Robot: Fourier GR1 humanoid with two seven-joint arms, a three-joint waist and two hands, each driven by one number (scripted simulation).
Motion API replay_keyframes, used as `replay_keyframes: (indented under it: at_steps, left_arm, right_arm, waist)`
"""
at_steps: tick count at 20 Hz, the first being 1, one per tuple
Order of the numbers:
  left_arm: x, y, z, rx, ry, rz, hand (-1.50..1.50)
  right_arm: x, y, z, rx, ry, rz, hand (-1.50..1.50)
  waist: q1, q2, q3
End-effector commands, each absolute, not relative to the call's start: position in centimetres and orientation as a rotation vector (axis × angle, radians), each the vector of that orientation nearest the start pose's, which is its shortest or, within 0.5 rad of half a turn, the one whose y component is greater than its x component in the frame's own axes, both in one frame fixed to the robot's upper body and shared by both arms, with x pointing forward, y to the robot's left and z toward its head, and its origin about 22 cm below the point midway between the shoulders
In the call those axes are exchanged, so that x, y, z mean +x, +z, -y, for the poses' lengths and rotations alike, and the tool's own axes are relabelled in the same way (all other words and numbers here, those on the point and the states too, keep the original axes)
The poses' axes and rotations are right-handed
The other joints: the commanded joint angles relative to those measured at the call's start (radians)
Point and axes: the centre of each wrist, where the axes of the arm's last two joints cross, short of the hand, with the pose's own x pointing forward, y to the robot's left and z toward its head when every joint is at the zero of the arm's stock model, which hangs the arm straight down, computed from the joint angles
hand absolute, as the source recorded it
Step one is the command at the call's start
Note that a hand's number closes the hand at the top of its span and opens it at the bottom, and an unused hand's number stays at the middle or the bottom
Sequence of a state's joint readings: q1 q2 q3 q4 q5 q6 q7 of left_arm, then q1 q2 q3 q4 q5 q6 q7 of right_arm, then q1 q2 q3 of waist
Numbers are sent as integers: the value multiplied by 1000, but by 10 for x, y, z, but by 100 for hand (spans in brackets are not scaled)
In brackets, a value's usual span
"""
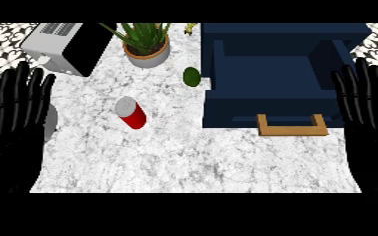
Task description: Pick up the can, place it into the drawer and close the drawer
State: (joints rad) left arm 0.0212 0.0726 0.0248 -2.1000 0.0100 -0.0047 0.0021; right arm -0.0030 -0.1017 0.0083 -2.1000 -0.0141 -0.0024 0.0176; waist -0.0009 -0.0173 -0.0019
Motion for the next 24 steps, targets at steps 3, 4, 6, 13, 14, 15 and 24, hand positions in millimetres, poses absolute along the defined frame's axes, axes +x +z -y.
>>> replay_keyframes:
  at_steps: [3,4,6,13,14,15,24]
  left_arm:
    - [220,129,-238,-292,-275,2128,-150]
    - [227,136,-217,-411,-366,2116,-150]
    - [233,132,-210,-649,-481,2096,-150]
    - [251,130,-259,-420,-575,1712,-150]
    - [255,125,-252,-447,-570,1692,-150]
    - [259,119,-234,-431,-590,1685,-150]
    - [251,129,-261,-440,-490,1666,-150]
  right_arm:
    - [205,126,237,-57,108,2120,-150]
    - [211,128,230,-47,98,2129,-150]
    - [214,136,230,-41,100,2167,-150]
    - [197,93,260,-152,4,1783,-150]
    - [198,101,246,-151,17,1771,-150]
    - [207,108,249,-156,24,1779,-150]
    - [192,97,284,-156,6,1778,-150]
  waist:
    - [-15,17,1]
    - [-26,20,1]
    - [-41,24,-1]
    - [-6,18,2]
    - [-5,17,2]
    - [-4,18,2]
    - [0,17,2]
